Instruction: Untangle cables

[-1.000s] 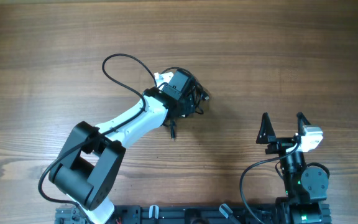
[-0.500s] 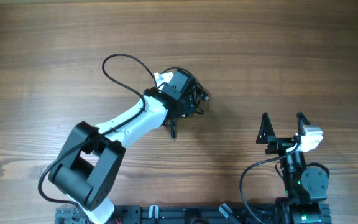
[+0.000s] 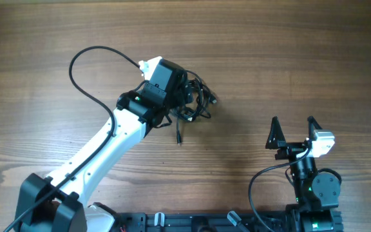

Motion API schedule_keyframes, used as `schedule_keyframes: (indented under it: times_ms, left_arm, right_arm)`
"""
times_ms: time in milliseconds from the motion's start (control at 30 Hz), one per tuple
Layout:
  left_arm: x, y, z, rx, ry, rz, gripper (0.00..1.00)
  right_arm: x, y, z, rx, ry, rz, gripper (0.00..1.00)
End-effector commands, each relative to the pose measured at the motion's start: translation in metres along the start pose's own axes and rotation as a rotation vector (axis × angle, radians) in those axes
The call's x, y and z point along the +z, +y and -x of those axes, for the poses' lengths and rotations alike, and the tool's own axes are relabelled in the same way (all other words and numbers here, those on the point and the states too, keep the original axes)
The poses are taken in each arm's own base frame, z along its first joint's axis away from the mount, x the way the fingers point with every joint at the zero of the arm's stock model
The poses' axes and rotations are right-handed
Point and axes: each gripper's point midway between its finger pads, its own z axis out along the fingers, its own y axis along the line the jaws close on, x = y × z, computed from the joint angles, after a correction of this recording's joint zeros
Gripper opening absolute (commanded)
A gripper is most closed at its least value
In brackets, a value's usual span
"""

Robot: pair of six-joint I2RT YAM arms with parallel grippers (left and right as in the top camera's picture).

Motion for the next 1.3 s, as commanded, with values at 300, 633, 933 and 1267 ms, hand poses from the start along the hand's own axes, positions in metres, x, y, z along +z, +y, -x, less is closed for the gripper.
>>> schedule_keyframes:
  times_ms: [300, 633, 933, 1267]
  left_arm:
    - [0.006, 0.029, -0.039, 0.049, 0.168, 0.117, 0.04]
    - [0.006, 0.012, -0.052, 0.017, 0.245, 0.026, 0.04]
    - [0.008, 0.019, -0.052, 0.007, 0.257, 0.044, 0.18]
    - [0.014, 0.038, -0.022, -0.058, 0.288, -0.063, 0.04]
  right_arm:
    - [0.0, -0.003, 0.001, -0.011, -0.004, -0.017, 1.0]
    - [0.0, -0.003, 0.001, -0.011, -0.004, -0.017, 1.0]
    - [0.0, 0.001, 0.0, -0.008, -0.001, 0.007, 1.0]
    - [-0.014, 0.064, 0.001, 0.096, 0.07, 0.366, 1.0]
